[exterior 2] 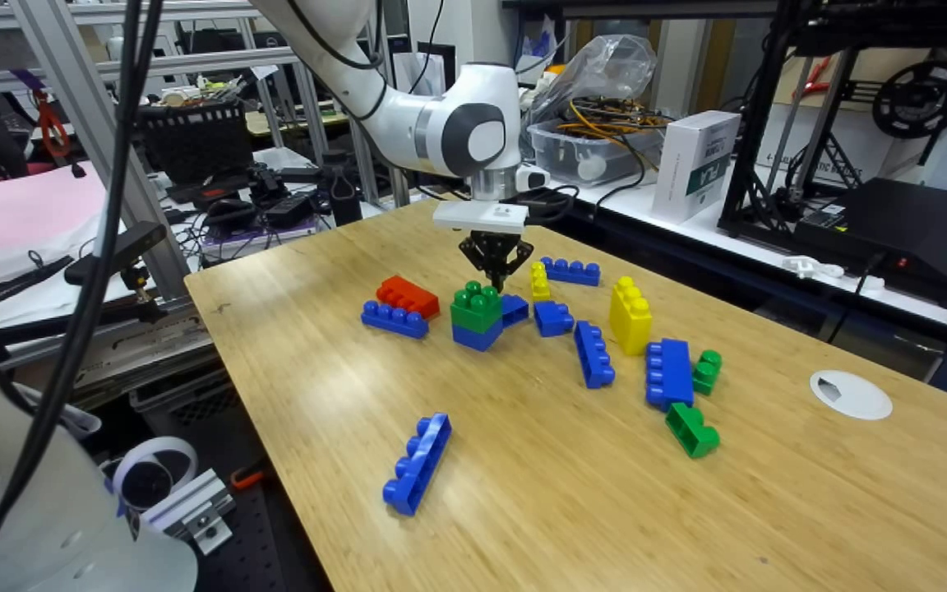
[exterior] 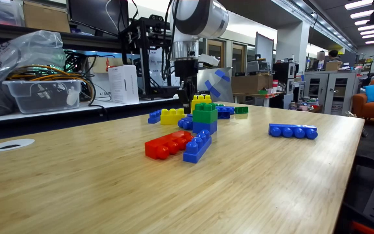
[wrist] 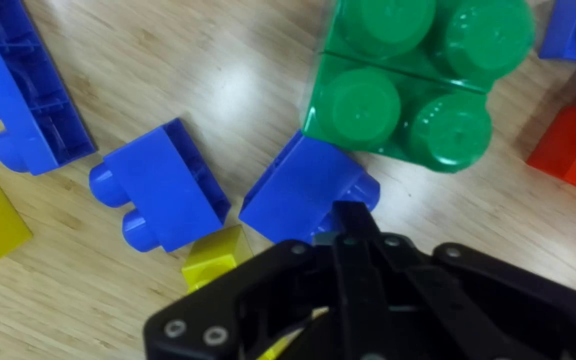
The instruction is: Move the blue and green object, then pick up the blue object and put it on the blue and green object
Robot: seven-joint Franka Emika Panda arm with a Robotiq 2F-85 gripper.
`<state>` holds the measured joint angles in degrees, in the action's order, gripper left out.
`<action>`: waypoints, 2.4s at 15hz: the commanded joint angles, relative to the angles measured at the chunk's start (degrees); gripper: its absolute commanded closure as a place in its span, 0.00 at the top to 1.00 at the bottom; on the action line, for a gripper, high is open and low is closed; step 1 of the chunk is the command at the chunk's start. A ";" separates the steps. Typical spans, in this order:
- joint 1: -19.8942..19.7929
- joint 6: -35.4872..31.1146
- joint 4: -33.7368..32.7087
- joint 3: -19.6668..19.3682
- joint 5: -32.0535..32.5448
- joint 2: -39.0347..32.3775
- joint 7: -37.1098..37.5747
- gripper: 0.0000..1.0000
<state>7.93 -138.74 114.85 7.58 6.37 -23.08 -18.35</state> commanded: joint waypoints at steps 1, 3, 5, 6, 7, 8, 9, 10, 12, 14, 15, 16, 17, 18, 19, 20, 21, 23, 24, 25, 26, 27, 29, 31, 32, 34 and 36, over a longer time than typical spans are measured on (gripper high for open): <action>-1.61 -3.43 2.95 0.87 0.12 1.00 -1.95 0.00; -1.95 -4.22 4.01 0.94 -0.11 1.22 -2.12 0.00; -2.19 -4.93 5.06 0.96 -0.24 1.43 -2.06 0.00; -2.31 -5.29 5.52 1.02 -0.37 1.48 -2.05 0.00; -2.41 -5.43 5.91 1.05 -0.49 1.61 -2.03 0.00; -2.50 -5.68 6.34 1.11 -0.63 1.75 -2.04 0.00; -2.51 -5.82 6.66 1.13 -0.70 1.83 -1.93 0.00; -2.56 -5.93 6.94 1.17 -0.80 1.93 -1.94 0.00; -2.65 -6.16 7.45 1.28 -1.06 2.07 -1.99 0.00; -2.70 -6.19 7.90 1.36 -1.34 2.36 -1.94 0.00; -2.72 -6.25 8.33 1.38 -1.46 2.66 -1.89 0.00; -2.87 -6.27 8.81 1.50 -1.75 3.00 -2.17 0.00; -2.93 -6.24 9.30 1.54 -1.98 3.35 -2.19 0.00; -3.02 -6.19 9.95 1.58 -2.21 3.84 -2.31 0.00; -3.09 -6.23 10.66 1.58 -2.34 4.31 -2.34 0.00; -3.14 -6.19 11.19 1.60 -2.49 4.70 -2.32 0.00; -3.30 -6.28 11.93 1.65 -2.73 5.28 -2.53 0.00; -3.63 -6.33 13.46 1.75 -3.22 6.47 -3.14 0.00; -3.82 -6.31 14.22 1.77 -3.47 7.11 -3.54 0.00; -4.00 -6.28 14.82 1.79 -3.87 7.53 -4.00 0.00; -4.24 -6.27 15.48 1.79 -4.34 8.02 -4.70 0.00; -4.58 -6.21 16.14 1.89 -5.05 8.52 -5.82 0.00; -5.08 -6.19 17.23 1.87 -6.23 9.18 -7.55 0.00; -5.53 -6.26 18.26 1.80 -7.56 9.75 -8.98 0.00; -5.79 -6.44 18.91 1.84 -8.40 10.02 -9.66 0.00; -6.11 -6.48 19.91 1.85 -9.81 10.25 -10.95 0.00; -6.19 -6.76 21.06 1.73 -10.59 10.64 -11.63 0.00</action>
<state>3.28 -143.73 133.35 8.09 -2.42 -13.90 -27.62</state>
